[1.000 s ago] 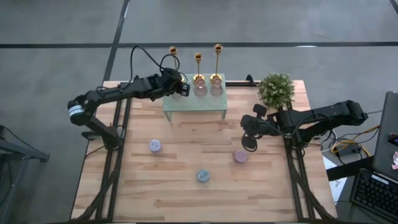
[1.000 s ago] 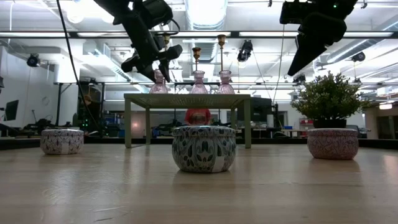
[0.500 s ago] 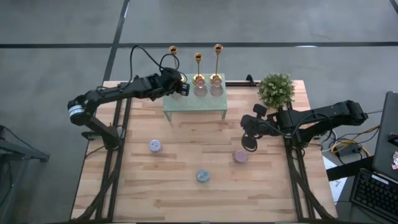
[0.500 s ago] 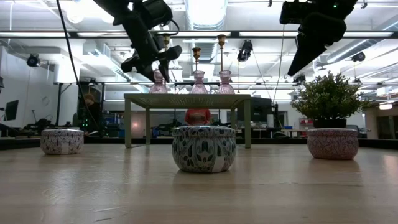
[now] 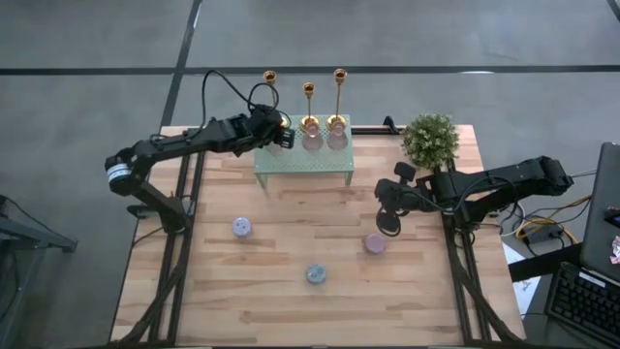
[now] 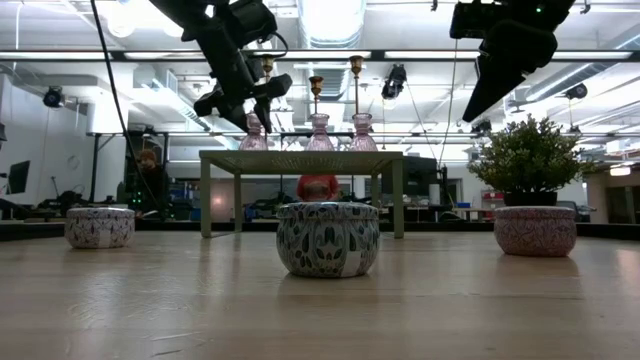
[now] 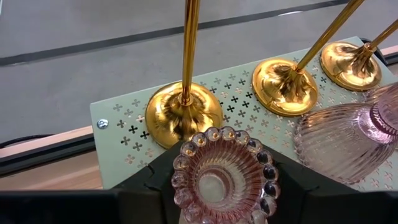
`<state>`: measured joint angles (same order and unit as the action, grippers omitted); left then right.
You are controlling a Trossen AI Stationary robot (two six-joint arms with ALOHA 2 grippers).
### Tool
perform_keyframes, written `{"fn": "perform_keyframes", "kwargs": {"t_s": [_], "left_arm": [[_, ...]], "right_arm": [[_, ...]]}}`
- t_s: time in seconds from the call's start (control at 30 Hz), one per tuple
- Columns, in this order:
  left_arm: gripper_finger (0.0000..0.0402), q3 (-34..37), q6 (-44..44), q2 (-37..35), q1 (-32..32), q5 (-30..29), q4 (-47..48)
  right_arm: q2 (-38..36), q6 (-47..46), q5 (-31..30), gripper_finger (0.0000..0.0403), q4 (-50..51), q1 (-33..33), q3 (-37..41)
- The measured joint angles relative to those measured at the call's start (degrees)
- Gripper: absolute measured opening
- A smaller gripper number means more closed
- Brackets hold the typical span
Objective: Pick & Place candle stick holders
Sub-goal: Put the glass candle holder on the shelf
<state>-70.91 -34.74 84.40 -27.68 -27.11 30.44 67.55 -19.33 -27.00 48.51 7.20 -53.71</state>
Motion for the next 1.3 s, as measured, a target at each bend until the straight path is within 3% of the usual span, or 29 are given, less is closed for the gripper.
{"fn": "perform_keyframes", "kwargs": {"t_s": [0.97, 1.3], "left_arm": [[0.0181, 0.02, 4.21, -1.04, 0.00, 0.82, -0.42], [0.0256, 0.02, 5.83, -1.62, 0.00, 2.47, -0.48]], "right_arm": [[0.00, -0.12, 0.02, 0.0009, 0.66, 0.00, 0.00], [0.00, -0.14, 0.04, 0.0009, 0.67, 0.01, 0.00]]}}
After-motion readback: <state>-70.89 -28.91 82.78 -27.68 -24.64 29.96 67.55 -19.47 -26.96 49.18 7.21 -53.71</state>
